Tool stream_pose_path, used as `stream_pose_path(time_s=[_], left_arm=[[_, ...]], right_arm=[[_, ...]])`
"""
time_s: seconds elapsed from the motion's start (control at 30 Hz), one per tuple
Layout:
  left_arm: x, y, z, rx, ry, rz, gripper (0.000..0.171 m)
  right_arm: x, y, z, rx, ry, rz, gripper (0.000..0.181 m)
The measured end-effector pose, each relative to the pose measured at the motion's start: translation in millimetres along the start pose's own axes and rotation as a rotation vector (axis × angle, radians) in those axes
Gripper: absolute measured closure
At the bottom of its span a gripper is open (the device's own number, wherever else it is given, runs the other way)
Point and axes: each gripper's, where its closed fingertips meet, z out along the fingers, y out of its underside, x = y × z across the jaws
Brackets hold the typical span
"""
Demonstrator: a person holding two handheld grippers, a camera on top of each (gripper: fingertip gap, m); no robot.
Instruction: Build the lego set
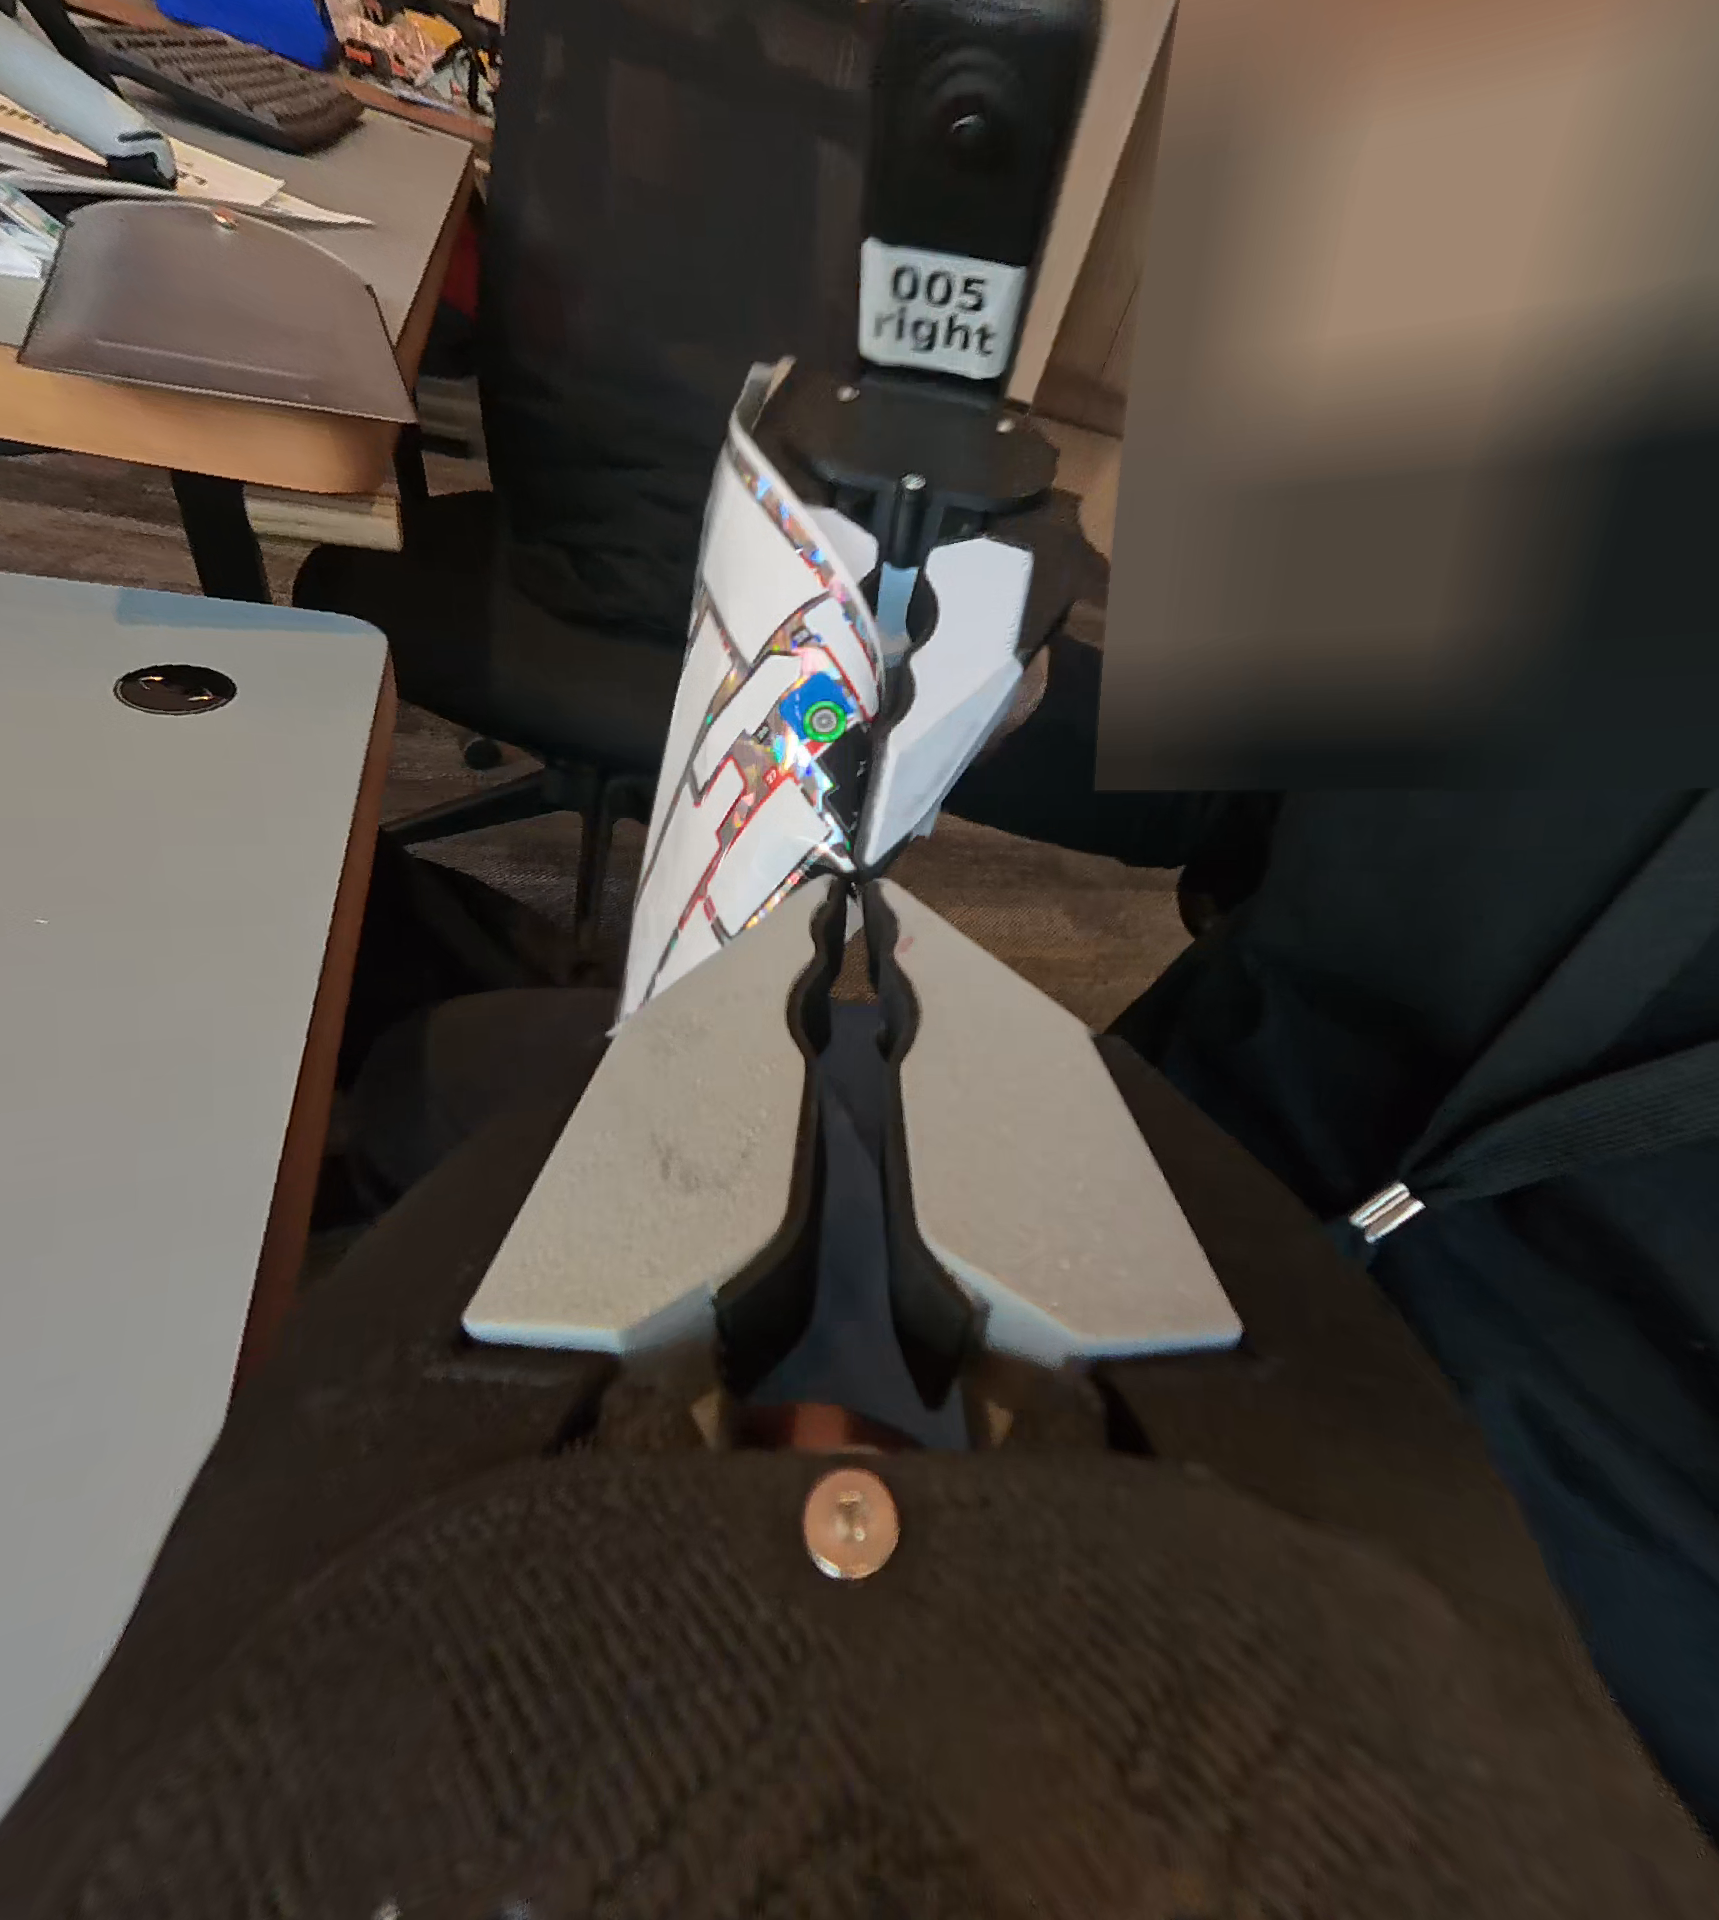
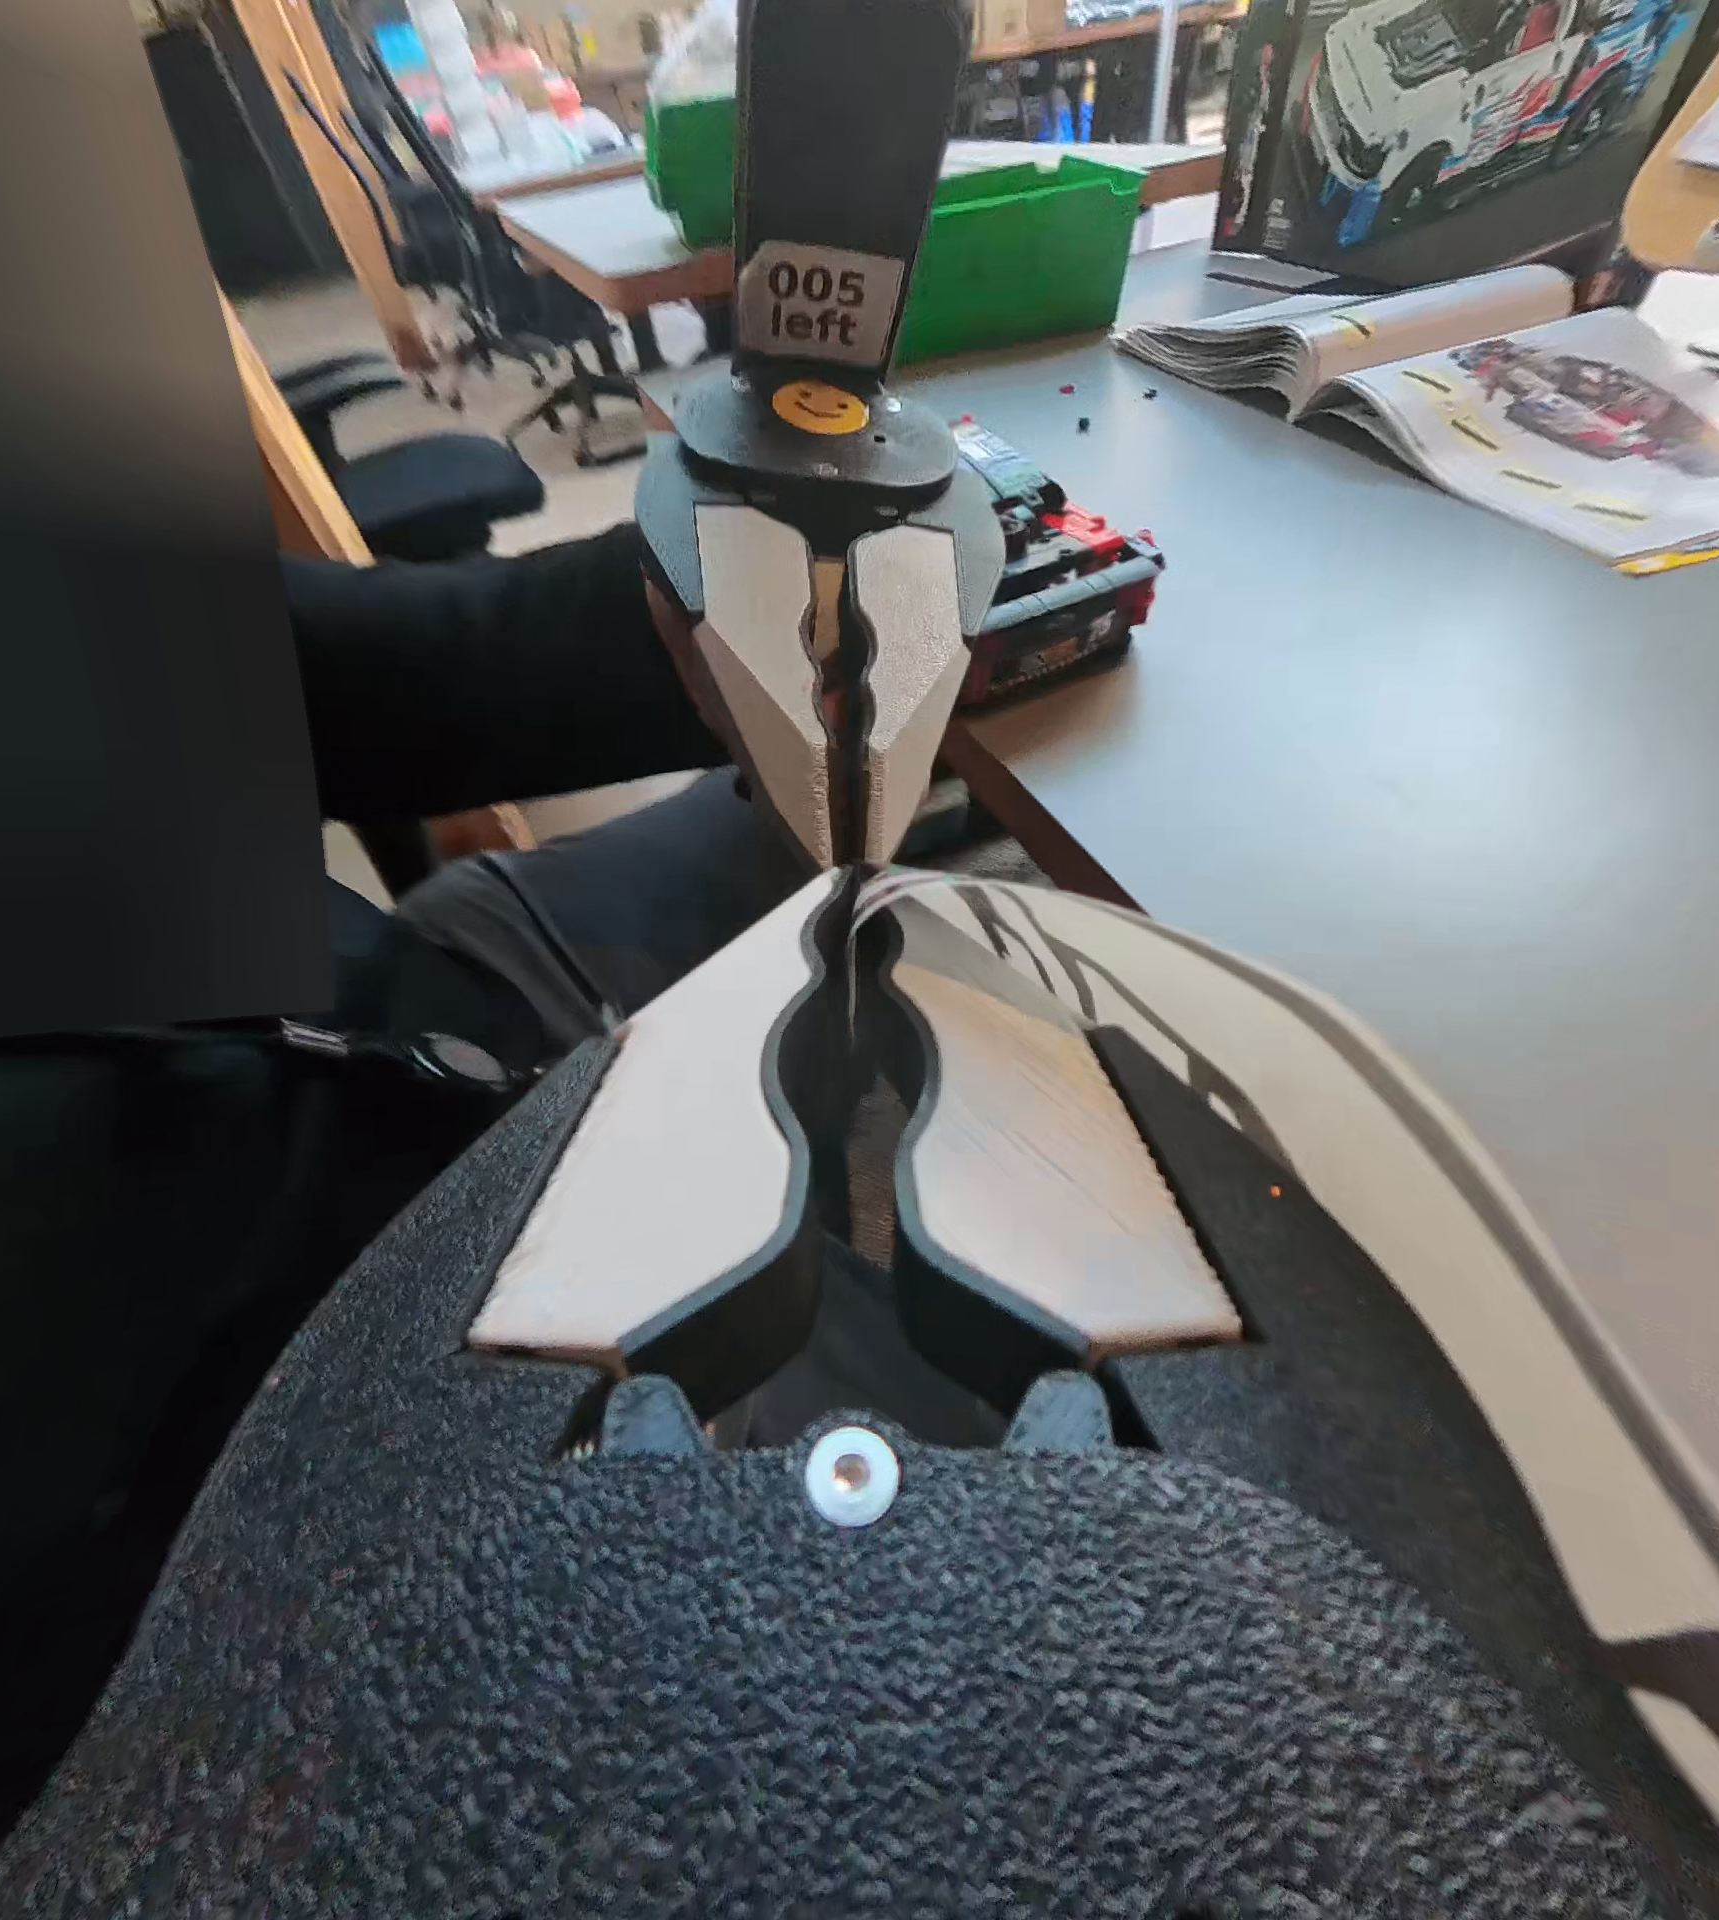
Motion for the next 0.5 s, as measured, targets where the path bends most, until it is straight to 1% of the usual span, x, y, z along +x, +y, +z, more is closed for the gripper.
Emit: stream_pose_path(time_s=[0.07, 0.2, 0.3, 0.5], left_arm=[[-1, -1, -1, 0.014, 0.002, -0.024, 0.171], [-4, 1, 0, 0.002, -0.031, -0.032, 0.168], [-8, 1, 1, -0.014, -0.065, -0.033, 0.171], [-12, -5, 4, 0.024, -0.083, -0.166, 0.171]], right_arm=[[1, 0, 0, 0.021, -0.023, 0.035, 0.181], [6, 2, 1, -0.047, 0.070, -0.065, 0.181], [8, 3, 0, -0.085, 0.115, -0.125, 0.181], [13, 0, -5, -0.134, 0.232, -0.259, 0.181]])
